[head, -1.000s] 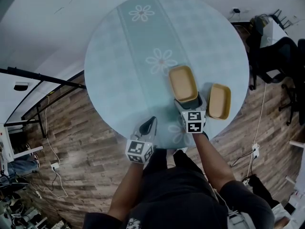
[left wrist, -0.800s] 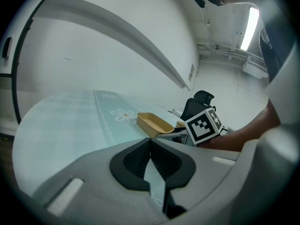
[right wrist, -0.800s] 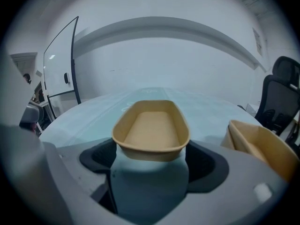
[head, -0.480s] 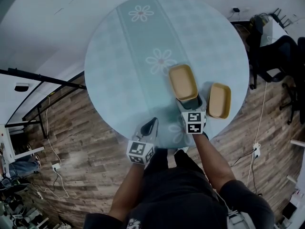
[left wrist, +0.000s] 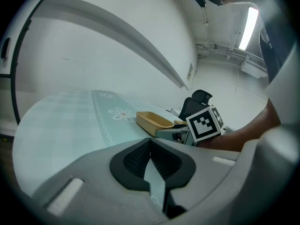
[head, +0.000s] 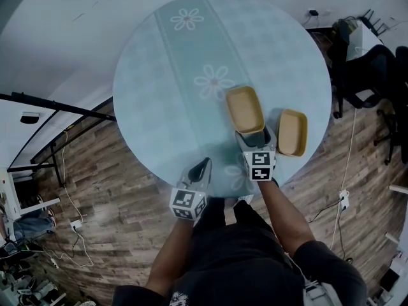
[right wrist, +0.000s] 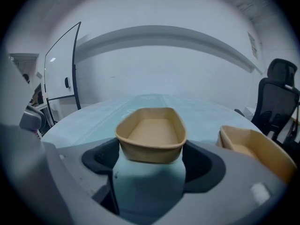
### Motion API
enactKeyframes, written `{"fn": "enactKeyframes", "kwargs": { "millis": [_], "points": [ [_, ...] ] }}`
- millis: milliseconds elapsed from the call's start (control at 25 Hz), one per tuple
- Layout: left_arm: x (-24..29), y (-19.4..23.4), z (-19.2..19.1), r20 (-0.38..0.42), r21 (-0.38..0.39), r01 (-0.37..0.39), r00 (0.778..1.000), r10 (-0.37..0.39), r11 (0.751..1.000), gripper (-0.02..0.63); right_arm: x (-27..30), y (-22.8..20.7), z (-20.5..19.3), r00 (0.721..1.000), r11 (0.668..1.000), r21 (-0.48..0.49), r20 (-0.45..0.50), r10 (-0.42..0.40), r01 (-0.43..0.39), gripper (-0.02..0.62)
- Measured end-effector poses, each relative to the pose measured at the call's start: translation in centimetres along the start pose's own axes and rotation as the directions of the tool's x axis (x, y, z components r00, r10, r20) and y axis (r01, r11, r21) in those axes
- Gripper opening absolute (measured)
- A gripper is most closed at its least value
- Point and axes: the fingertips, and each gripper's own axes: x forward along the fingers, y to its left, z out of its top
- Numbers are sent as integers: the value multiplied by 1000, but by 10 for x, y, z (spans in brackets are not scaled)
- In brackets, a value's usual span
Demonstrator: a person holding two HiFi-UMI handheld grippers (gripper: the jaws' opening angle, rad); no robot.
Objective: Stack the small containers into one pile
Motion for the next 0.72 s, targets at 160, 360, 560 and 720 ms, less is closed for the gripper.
{"fn": "enactKeyframes", "kwargs": {
  "millis": [160, 360, 560, 720],
  "points": [
    [-2, -3, 0, 1, 4, 3, 1000, -3, 1000, 5, -7, -1, 5, 1000, 1000, 2, 26, -6, 6, 423],
    [-5, -5, 3, 10, 10, 6, 1000, -6, 1000, 5, -21, 4, 26, 997, 1000, 14, 77, -2, 1, 423],
    [-5, -9, 13, 25, 31, 15, 1000, -16, 999, 5, -40, 6, 54, 989, 1000, 30, 148, -3, -2, 423],
    [-4, -12, 24, 42, 55, 26, 999, -29, 998, 5, -60, 7, 76, 980, 999, 38, 200, -12, 4, 423]
  ]
}}
